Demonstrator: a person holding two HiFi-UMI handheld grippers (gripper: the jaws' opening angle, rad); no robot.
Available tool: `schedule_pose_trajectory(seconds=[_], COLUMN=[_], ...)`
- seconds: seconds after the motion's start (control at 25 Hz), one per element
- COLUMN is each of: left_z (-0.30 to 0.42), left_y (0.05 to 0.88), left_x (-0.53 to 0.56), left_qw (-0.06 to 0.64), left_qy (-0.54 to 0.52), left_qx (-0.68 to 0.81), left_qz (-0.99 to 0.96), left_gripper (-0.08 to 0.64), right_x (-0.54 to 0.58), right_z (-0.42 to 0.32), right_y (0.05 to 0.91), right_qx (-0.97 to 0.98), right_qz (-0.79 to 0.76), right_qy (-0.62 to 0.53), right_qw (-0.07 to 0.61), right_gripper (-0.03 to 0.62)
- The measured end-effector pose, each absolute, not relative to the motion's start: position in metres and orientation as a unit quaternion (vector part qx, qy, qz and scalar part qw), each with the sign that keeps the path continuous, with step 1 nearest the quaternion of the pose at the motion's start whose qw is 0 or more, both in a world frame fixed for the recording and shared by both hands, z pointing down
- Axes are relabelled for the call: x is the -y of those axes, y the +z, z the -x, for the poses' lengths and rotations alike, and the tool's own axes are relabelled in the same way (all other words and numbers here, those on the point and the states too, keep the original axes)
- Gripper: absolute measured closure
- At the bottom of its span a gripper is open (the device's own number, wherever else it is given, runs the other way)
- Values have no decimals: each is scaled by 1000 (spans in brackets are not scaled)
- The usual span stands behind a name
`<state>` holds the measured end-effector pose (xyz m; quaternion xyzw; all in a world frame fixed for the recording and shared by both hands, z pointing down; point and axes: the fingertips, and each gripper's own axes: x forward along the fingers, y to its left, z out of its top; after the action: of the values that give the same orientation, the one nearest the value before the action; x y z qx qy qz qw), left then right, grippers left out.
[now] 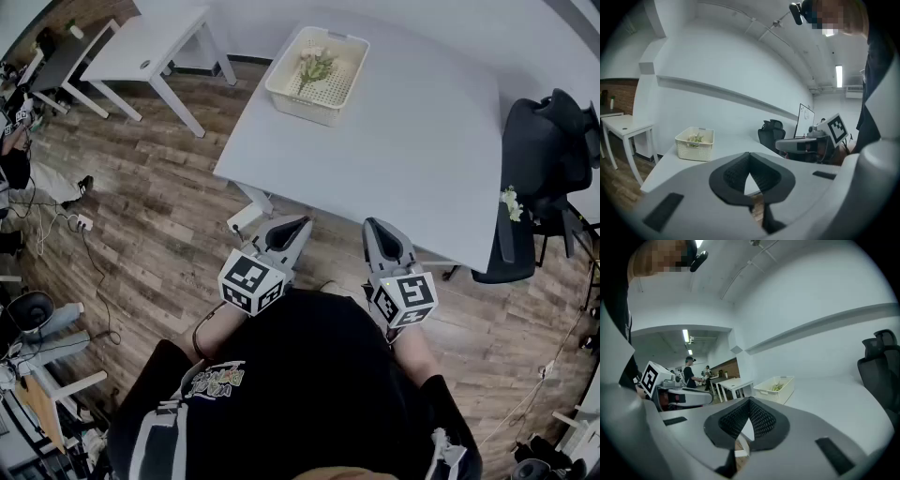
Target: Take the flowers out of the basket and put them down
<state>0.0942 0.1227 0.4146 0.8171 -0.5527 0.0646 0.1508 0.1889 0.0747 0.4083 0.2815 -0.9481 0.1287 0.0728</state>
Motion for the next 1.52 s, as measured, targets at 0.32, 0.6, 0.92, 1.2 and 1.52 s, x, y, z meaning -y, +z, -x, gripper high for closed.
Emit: schedule_pose_trajectory(seconds=[0.32, 0.6, 0.92, 1.2, 1.52], left_z=[-99, -102, -117, -132, -143], left_y=[416, 416, 420, 419, 417], left_x=[-119, -110, -99, -89, -76], left_qw=[152, 155, 156, 156, 158], left_qy=[66, 64, 75, 82, 80], left_qx=[552, 554, 550, 549, 551], left_qz=[-817, -815, -817, -817, -816], left_gripper=[554, 554, 554, 554, 554], right_x=[-70, -59, -50, -38, -29], right_z=[-192, -194, -203, -212, -211], right_y=[407, 408, 408, 406, 395], right_qx=[949, 950, 955, 957, 963], right_qz=[-275, -269, -256, -251, -237], right_qy=[141, 146, 140, 137, 124], right_qw=[60, 62, 61, 53, 44], right_gripper=[572, 572, 572, 572, 572])
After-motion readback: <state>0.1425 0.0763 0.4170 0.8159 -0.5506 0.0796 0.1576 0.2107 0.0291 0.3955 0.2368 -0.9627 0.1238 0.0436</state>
